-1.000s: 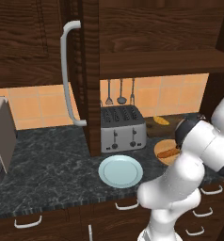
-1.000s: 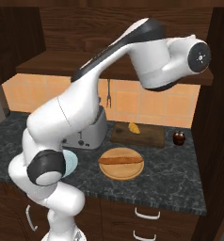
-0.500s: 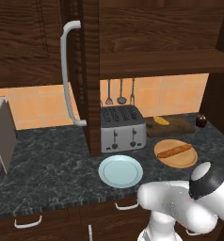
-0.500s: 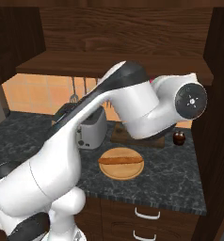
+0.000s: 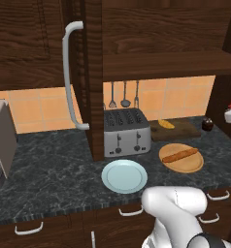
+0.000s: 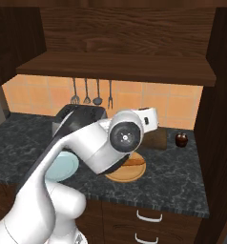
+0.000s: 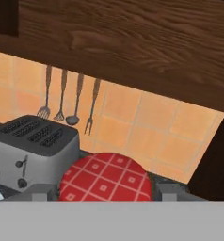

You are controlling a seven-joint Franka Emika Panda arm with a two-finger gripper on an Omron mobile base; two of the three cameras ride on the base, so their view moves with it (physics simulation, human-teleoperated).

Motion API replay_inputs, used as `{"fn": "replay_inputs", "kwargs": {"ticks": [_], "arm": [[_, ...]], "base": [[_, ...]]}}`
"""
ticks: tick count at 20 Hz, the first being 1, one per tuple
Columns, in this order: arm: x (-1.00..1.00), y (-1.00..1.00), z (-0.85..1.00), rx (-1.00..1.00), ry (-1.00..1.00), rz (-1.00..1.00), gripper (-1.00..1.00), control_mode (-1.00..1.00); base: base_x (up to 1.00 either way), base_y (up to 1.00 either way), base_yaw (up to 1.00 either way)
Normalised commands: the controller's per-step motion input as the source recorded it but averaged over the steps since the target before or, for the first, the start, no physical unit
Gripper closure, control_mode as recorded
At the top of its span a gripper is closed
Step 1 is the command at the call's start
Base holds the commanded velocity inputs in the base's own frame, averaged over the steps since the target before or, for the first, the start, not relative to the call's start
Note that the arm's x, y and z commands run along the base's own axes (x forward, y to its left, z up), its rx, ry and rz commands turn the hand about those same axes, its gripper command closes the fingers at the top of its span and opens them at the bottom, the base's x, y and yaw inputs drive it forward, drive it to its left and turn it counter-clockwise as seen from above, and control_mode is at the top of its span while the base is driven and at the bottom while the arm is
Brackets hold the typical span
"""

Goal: From the different types of pastries on the counter, select a croissant and place it on the cutting board. Then retrieve a jar of jam from the cabinet and place it alongside the croissant on the cutting board.

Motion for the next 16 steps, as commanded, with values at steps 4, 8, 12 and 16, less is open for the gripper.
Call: {"fn": "replay_inputs", "kwargs": {"ticks": [4, 8, 12, 16], "arm": [[0.25, -0.04, -0.5, 0.18, 0.0, -0.06, 1.0, -1.0], [0.52, -0.13, -0.26, 0.04, 0.04, 0.08, 1.0, -1.0], [0.45, -0.32, -0.18, 0.13, 0.1, 0.23, 1.0, -1.0], [0.43, -0.09, -0.14, 0.03, 0.05, 0.07, 1.0, -1.0]], "base": [[0.0, 0.0, 0.0], [0.0, 0.0, 0.0], [0.0, 0.0, 0.0], [0.0, 0.0, 0.0]]}}
